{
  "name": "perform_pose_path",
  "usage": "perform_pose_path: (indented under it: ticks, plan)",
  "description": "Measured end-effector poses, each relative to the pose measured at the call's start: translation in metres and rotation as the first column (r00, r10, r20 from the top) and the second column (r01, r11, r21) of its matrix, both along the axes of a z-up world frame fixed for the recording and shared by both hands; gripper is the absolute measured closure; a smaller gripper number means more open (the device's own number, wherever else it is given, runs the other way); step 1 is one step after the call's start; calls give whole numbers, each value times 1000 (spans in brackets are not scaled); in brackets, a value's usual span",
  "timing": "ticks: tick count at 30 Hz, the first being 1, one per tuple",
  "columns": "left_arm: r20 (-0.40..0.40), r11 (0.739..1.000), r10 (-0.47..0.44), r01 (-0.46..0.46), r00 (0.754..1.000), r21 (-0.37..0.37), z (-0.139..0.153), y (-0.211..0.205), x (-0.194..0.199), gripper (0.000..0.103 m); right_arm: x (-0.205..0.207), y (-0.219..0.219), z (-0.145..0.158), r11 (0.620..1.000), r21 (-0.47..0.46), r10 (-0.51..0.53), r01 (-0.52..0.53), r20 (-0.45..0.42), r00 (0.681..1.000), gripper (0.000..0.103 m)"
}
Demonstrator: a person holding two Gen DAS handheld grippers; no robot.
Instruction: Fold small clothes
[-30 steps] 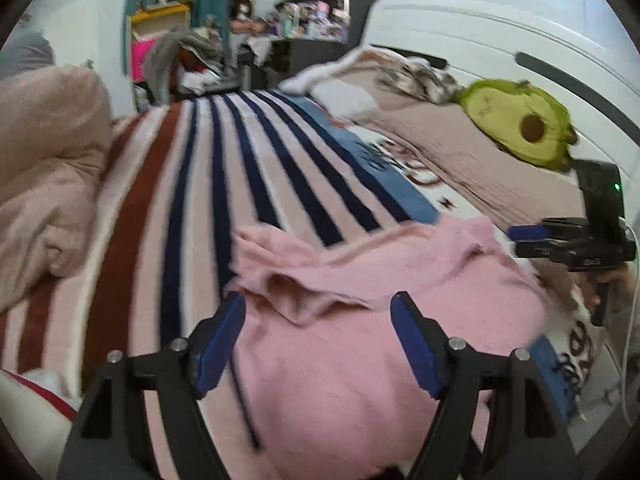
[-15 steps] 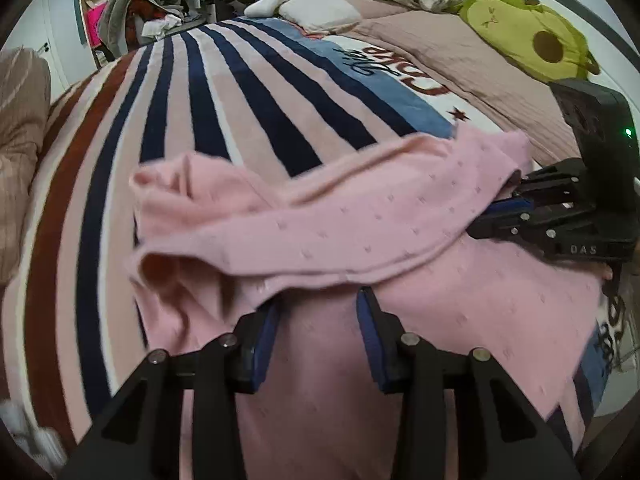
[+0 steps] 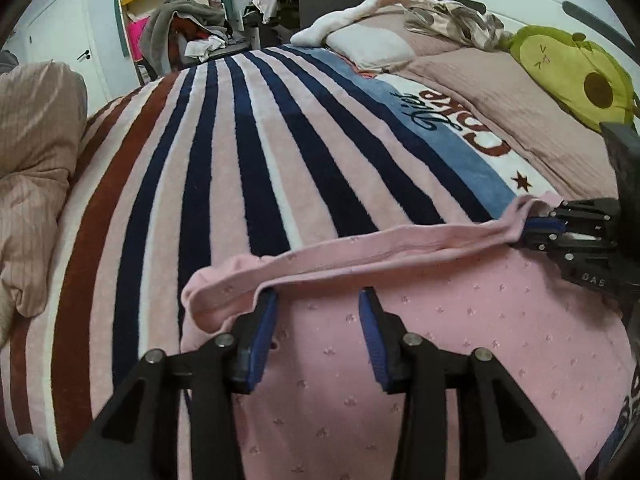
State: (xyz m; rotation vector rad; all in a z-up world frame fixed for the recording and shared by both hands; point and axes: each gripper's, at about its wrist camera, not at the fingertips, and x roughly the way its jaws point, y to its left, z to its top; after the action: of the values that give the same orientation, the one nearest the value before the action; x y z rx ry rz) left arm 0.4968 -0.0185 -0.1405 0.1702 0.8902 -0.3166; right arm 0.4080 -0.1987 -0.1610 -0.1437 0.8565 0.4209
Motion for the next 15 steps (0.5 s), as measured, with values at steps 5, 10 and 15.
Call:
perform_pose_path:
  ticks: [5,10,15]
  plan:
    - [49,999,21,-20,999,-25,12,1,-2,44,6,-8,5,999,38,-38,37,21,999,82]
    - [66,999,29,-26,997,-41,19,2,-7,42,7,-12,10,998,20,-62,61,53,997,72]
    - [96,1000,14,-12,995,-27,26,-2,-23,41,-1,-11,17,998,46,-46,44,60,997,67]
